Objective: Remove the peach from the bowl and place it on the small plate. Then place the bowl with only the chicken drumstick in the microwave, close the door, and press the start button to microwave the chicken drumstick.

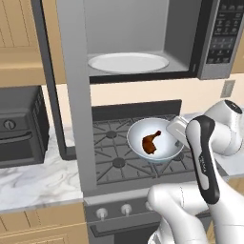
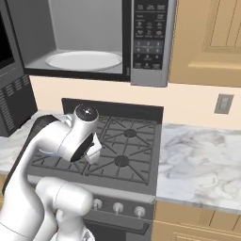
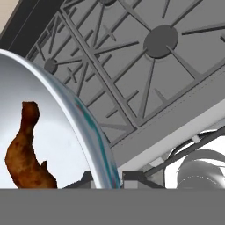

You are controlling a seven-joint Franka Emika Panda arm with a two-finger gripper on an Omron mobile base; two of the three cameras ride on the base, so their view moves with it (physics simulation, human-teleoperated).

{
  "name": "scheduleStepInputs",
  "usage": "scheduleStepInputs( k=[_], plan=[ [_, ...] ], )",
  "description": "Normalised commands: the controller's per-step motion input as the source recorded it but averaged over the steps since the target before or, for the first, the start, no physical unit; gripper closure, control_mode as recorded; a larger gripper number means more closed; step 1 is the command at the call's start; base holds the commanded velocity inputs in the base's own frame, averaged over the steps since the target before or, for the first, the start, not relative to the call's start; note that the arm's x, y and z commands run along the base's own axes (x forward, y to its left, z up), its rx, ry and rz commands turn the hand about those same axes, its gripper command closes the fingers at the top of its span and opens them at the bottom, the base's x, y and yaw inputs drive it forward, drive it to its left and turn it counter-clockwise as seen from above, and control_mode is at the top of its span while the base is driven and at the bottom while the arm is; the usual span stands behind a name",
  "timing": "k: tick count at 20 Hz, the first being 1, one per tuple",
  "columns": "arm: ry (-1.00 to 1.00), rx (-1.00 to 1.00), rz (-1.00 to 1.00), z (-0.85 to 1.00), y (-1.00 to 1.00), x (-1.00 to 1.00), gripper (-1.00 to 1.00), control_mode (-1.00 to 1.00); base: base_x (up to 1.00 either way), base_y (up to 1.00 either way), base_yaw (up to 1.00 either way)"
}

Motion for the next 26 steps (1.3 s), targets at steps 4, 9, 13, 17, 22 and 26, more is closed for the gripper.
scheduleStepInputs(
  k=[4, 9, 13, 17, 22, 26],
  plan=[
    [0.0, 0.0, 0.0, 0.0, 0.0, 0.0, 1.0, 1.0, 0.59, 0.06, 0.0],
    [0.0, 0.0, 0.0, 0.0, 0.0, 0.0, 1.0, 1.0, 0.29, 0.0, 0.05],
    [0.0, 0.0, 0.0, 0.0, 0.0, 0.0, 1.0, 1.0, 0.15, 0.0, 0.01],
    [0.0, 0.0, 0.0, 0.0, 0.0, 0.0, 1.0, 1.0, 0.2, 0.01, 0.0],
    [0.03, 0.0, 0.0, 0.0, 0.0, 0.12, 1.0, -1.0, 0.09, 0.0, 0.0],
    [-0.01, 0.01, -0.09, 0.49, 0.0, 0.09, 1.0, -1.0, 0.0, 0.0, 0.0]
  ],
)
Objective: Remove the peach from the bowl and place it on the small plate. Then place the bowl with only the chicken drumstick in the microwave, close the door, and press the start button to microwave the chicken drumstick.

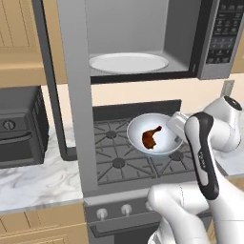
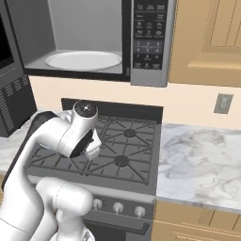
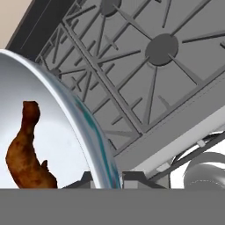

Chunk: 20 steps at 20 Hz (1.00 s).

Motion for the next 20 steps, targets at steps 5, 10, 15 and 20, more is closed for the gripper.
scheduleStepInputs(
  k=[5, 10, 15, 20],
  plan=[
    [-0.07, 0.01, -0.16, 0.99, -0.01, 0.04, 1.0, -1.0, 0.0, 0.0, 0.0],
    [-0.13, 0.06, -0.08, 0.92, -0.03, -0.02, 1.0, -1.0, 0.0, 0.0, 0.0],
    [-0.12, 0.1, -0.04, 0.7, 0.08, 0.04, 1.0, -1.0, 0.0, 0.0, 0.0],
    [-0.17, 0.15, -0.16, 0.78, 0.07, 0.35, 1.0, -1.0, 0.0, 0.0, 0.0]
  ],
)
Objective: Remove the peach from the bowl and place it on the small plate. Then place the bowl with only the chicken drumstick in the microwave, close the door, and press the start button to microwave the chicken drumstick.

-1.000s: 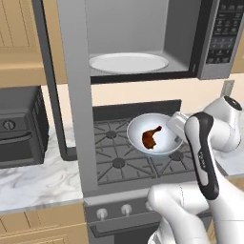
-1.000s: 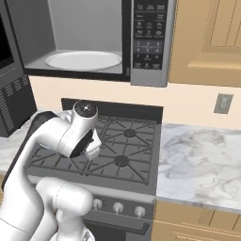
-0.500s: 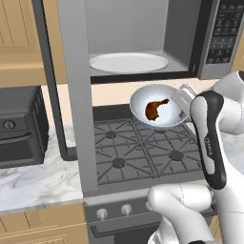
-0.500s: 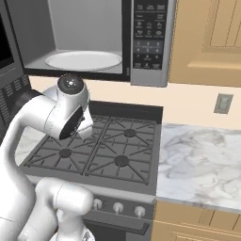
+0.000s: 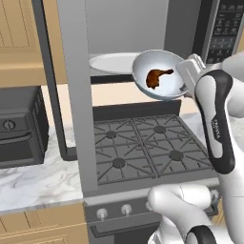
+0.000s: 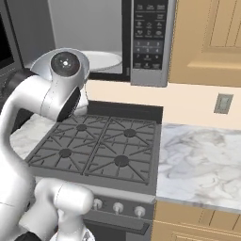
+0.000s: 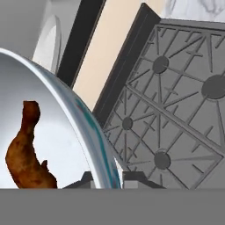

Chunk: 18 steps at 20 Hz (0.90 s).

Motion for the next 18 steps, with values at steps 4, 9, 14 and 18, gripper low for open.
scheduleStepInputs(
  k=[4, 9, 14, 18],
  plan=[
    [-0.12, 0.08, -0.19, 0.65, 0.01, 0.54, 1.0, -1.0, 0.0, 0.0, 0.0],
    [-0.03, 0.03, -0.13, 0.27, 0.04, 0.53, 1.0, -1.0, 0.0, 0.0, 0.0],
    [0.05, 0.01, -0.03, 0.01, 0.2, 0.7, 1.0, -1.0, 0.0, 0.0, 0.0],
    [0.06, 0.04, 0.0, 0.0, 0.09, 0.64, 1.0, -1.0, 0.0, 0.0, 0.0]
  ],
)
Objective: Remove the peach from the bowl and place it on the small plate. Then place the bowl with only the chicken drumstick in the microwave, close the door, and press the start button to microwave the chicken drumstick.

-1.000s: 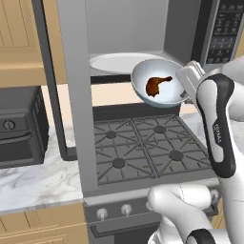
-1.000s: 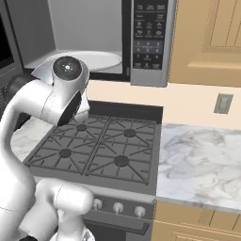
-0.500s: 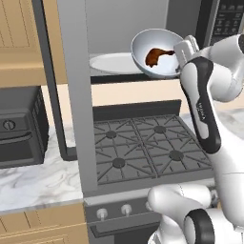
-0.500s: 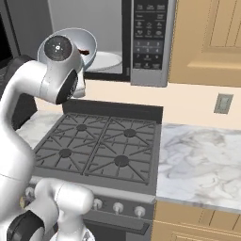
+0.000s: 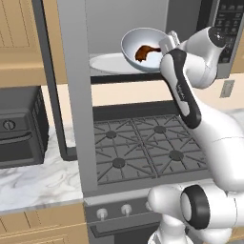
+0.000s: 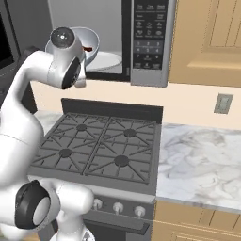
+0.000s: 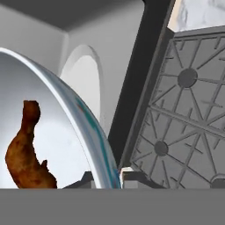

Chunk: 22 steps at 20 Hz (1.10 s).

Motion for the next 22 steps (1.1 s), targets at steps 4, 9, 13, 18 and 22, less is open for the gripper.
scheduleStepInputs(
  k=[4, 9, 13, 18, 22],
  plan=[
    [0.04, 0.03, 0.0, 0.0, 0.02, 0.62, 1.0, -1.0, 0.0, 0.0, 0.0],
    [0.06, 0.0, 0.0, 0.0, 0.1, 0.6, 1.0, -1.0, 0.0, 0.0, 0.0],
    [0.11, 0.0, 0.0, -0.05, 0.15, 0.53, 1.0, -1.0, 0.0, 0.0, 0.0],
    [0.07, 0.0, 0.0, -0.15, 0.02, 0.27, 1.0, -1.0, 0.0, 0.0, 0.0],
    [0.14, -0.01, 0.0, -0.23, 0.05, 0.14, 1.0, -1.0, 0.0, 0.0, 0.0]
  ],
)
